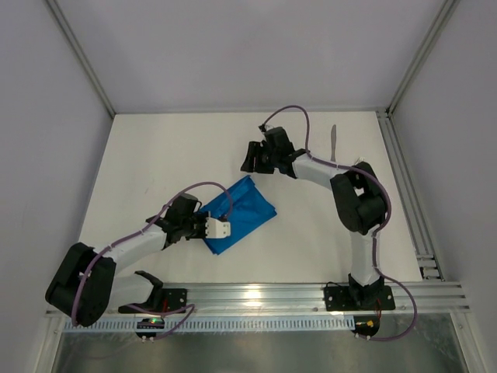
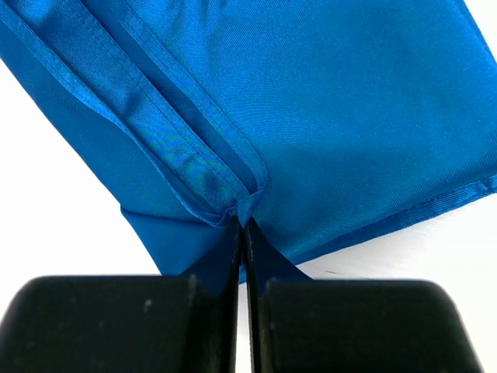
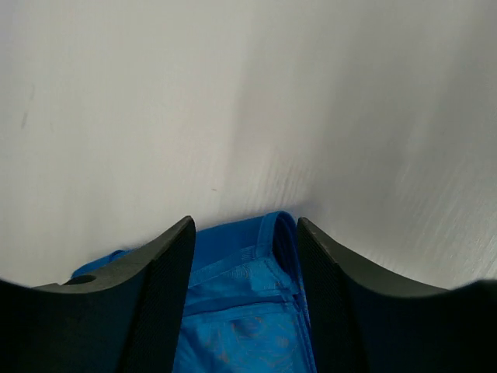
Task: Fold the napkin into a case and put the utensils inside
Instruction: Fold the lower triangle-folded napkin at the center of the board.
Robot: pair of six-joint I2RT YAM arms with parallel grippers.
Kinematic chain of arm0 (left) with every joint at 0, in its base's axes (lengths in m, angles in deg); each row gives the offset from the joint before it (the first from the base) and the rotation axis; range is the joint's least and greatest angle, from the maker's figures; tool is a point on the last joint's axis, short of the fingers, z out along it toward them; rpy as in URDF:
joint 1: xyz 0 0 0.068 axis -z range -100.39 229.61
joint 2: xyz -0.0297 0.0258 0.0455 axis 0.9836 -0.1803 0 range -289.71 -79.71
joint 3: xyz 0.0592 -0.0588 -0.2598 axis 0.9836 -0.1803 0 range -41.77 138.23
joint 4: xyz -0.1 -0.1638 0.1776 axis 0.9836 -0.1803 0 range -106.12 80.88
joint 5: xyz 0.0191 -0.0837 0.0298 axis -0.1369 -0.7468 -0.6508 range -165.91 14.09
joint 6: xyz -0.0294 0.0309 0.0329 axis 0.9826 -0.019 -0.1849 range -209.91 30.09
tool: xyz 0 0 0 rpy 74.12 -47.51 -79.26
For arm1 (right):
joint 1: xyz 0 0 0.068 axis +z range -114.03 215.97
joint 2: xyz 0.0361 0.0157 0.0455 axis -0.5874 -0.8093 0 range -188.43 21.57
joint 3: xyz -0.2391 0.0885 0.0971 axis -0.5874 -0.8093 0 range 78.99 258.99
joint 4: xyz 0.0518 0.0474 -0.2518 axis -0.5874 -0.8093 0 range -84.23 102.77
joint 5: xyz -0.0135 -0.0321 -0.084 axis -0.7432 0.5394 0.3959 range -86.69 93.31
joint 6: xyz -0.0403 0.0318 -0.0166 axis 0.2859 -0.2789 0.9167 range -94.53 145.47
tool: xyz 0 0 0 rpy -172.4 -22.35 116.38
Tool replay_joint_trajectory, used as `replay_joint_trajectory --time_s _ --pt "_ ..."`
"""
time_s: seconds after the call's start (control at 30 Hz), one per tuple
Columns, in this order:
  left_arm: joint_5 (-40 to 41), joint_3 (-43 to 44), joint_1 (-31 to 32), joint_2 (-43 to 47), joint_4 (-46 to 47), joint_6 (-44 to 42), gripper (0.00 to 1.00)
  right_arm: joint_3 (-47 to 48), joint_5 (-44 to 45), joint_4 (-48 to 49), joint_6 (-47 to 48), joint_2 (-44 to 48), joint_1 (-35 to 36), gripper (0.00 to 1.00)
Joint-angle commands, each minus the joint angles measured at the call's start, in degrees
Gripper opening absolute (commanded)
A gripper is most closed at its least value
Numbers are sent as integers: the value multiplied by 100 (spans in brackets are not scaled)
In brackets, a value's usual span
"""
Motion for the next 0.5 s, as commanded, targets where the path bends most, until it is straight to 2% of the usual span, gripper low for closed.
replay_joint_trajectory --time_s 0.0,0.2,0.3,0.33,0.47 --pt "2 -55 16 -135 -66 -48 0 445 -23 -459 249 -285 37 58" --pt "11 -47 16 -135 -92 -39 0 252 -207 -311 162 -400 37 53" --pt "11 -29 16 -135 -92 -13 0 94 -287 -205 91 -383 37 43" --pt "11 -20 16 -135 -101 13 0 33 -296 -144 39 -365 28 32" --pt "11 32 16 -117 -163 118 0 -293 -331 85 -23 -242 37 11"
